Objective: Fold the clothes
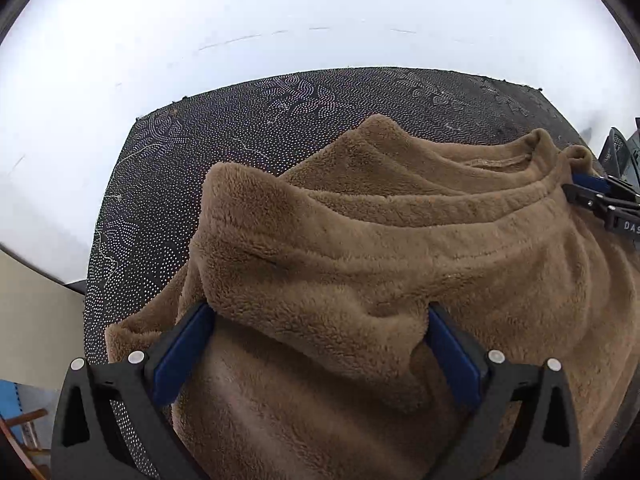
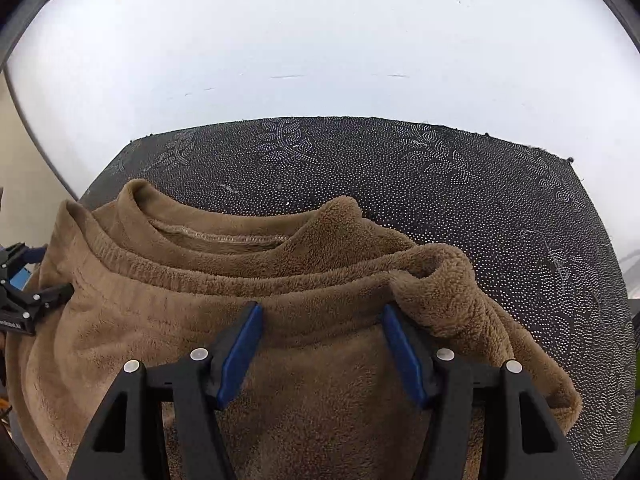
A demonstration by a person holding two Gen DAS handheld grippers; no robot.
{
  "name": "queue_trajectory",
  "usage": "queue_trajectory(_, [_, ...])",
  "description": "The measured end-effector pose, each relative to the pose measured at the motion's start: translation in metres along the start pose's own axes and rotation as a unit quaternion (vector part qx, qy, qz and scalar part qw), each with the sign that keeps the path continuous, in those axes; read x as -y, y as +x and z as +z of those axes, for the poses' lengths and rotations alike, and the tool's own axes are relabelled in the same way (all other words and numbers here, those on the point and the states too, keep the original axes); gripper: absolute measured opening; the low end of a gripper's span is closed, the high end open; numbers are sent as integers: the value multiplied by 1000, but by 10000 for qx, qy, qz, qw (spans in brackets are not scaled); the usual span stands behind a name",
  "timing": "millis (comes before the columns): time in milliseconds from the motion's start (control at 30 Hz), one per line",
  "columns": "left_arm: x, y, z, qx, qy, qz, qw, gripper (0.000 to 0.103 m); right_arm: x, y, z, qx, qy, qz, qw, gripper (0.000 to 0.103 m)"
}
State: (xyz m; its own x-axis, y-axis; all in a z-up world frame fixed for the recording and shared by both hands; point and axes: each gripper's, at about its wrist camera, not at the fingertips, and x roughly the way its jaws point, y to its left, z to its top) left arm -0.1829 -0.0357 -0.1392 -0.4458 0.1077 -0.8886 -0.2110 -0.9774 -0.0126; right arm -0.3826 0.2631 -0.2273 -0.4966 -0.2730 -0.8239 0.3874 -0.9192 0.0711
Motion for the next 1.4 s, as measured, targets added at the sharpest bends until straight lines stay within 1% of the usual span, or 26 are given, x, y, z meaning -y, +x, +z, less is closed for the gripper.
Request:
queue_trajectory(67, [-1,-12,-2,135,-58,-137,9998,103,-1,-9,-3,54,-25,61,10000,65])
queue_trajectory(167, [0,-25,0,302,-133,-400,9987,103,-8,-27,-7,163,-17,500,9986,65])
queue_trajectory(200, [0,-27,3,291,-166,-518,9981,103,-10,-33,-9,199,-14,646,9977,66])
queue_trajectory(233, [-3,-30,3,230,-198,-716,9970,103,-12,-38,-10,223,-22,762,9968,68])
queue_trajectory(300, [3,-26,5,112,-137,-941,9954,103,-18,-34,-12,161,-138,723,9972,69])
queue_trajectory(467, [19,0,7,-230,132,-735,9969,103,-33,-25,-17,6,-428,626,9971,69])
queue_trajectory(500, [19,4,8,-242,128,-716,9971,103,-36,-23,-18,-25,-486,606,9970,68])
queue_trajectory(567, [18,10,9,-245,101,-686,9973,103,-42,-20,-20,-88,-602,567,9965,51])
queue_trajectory(633, [14,9,12,-202,3,-666,9976,97,-47,-17,-22,-129,-706,528,9960,31])
queue_trajectory(700, [9,5,15,-108,-118,-591,9981,80,-46,-22,-22,38,-695,486,9964,24])
queue_trajectory(733, [7,2,16,-38,-200,-569,9982,76,-46,-24,-22,129,-696,453,9965,21])
queue_trajectory(800, [1,-4,18,127,-346,-581,9976,69,-51,-32,-20,387,-739,282,9961,17])
queue_trajectory(833, [1,-8,19,225,-380,-547,9975,67,-52,-39,-18,552,-722,202,9957,17])
queue_trajectory(900, [3,-18,22,518,-331,-206,9979,59,-53,-52,-13,898,-691,-65,9935,15])
queue_trajectory(933, [4,-23,23,668,-303,-26,9973,57,-52,-59,-10,1059,-676,-219,9918,15])
queue_trajectory(967, [5,-27,25,818,-274,155,9962,54,-49,-60,-7,1095,-648,-259,9915,15])
queue_trajectory(1000, [1,-26,28,850,-274,258,9957,54,-45,-54,-4,933,-558,-103,9940,15])
queue_trajectory(1067, [-7,-17,28,639,-307,220,9972,54,-33,-41,-1,615,-337,203,9973,15])
queue_trajectory(1133, [-14,-5,29,385,-333,167,9986,54,-16,-41,-6,570,-86,282,9979,15])
queue_trajectory(1167, [-18,-2,27,353,-364,113,9986,54,-7,-43,-9,590,53,303,9978,16])
queue_trajectory(1200, [-21,-1,25,338,-399,53,9986,55,4,-47,-12,615,194,313,9974,19])
queue_trajectory(1267, [-23,-3,22,374,-468,0,9982,55,25,-58,-15,695,449,205,9964,38])
queue_trajectory(1300, [-24,-5,21,395,-502,-24,9980,56,33,-63,-17,740,564,141,9956,67])
queue_trajectory(1333, [-25,-7,21,418,-531,-35,9977,56,41,-68,-18,784,679,76,9946,85])
queue_trajectory(1367, [-26,-9,21,441,-559,-44,9975,56,48,-73,-19,822,764,25,9937,86])
queue_trajectory(1400, [-28,-11,21,481,-608,-41,9970,57,50,-75,-20,833,713,34,9940,86])
